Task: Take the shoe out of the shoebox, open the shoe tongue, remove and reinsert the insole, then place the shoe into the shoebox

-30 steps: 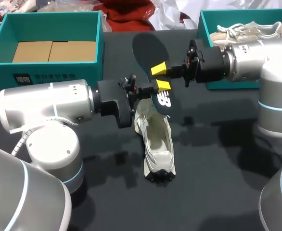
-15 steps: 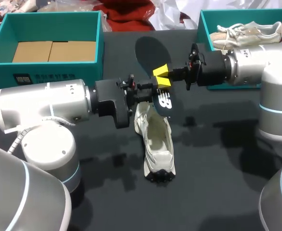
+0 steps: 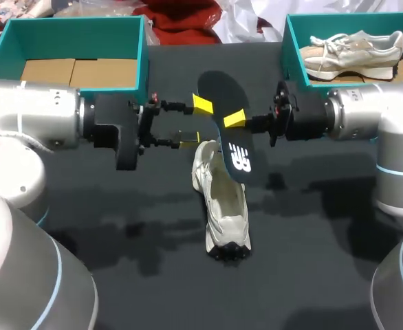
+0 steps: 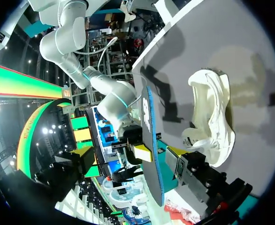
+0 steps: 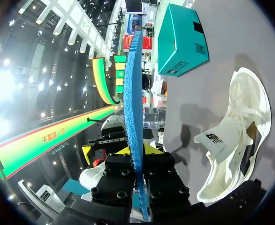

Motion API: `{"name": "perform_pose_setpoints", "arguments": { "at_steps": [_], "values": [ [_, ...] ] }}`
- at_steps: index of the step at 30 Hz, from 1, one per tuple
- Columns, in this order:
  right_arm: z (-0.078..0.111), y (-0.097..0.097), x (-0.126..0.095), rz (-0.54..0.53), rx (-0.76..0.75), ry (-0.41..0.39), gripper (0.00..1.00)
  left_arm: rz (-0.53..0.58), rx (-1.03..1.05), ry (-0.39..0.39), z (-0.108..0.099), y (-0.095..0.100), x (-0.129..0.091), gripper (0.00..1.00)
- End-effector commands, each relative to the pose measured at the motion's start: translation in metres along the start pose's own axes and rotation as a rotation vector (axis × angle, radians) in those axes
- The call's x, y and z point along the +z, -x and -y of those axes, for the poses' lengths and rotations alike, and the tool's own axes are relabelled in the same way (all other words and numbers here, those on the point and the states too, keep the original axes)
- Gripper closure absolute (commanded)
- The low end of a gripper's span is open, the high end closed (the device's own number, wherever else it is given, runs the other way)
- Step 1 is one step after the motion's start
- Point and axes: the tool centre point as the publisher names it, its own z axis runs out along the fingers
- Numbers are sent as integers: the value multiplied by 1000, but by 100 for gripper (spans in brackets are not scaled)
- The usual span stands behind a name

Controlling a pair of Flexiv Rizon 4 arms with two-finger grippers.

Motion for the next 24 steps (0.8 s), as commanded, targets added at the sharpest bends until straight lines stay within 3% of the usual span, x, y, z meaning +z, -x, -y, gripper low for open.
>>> {"name": "perform_pose_setpoints", "arguments": {
  "at_steps": [1, 4, 7, 11, 13, 24],
  "values": [
    [1, 0, 1, 2, 0, 2, 100, -4, 2, -11, 2, 1, -22, 0],
    [1, 0, 1, 2, 0, 2, 100, -4, 2, -11, 2, 1, -22, 0],
    [1, 0, 1, 2, 0, 2, 100, -111, -42, -59, -25, 17, -29, 0],
    [1, 0, 1, 2, 0, 2, 100, -295, -40, -163, -53, 32, -34, 0],
    [1, 0, 1, 2, 0, 2, 100, -484, 6, -227, -65, 41, -34, 0],
    [1, 0, 1, 2, 0, 2, 100, -484, 6, -227, -65, 41, -34, 0]
  ]
}}
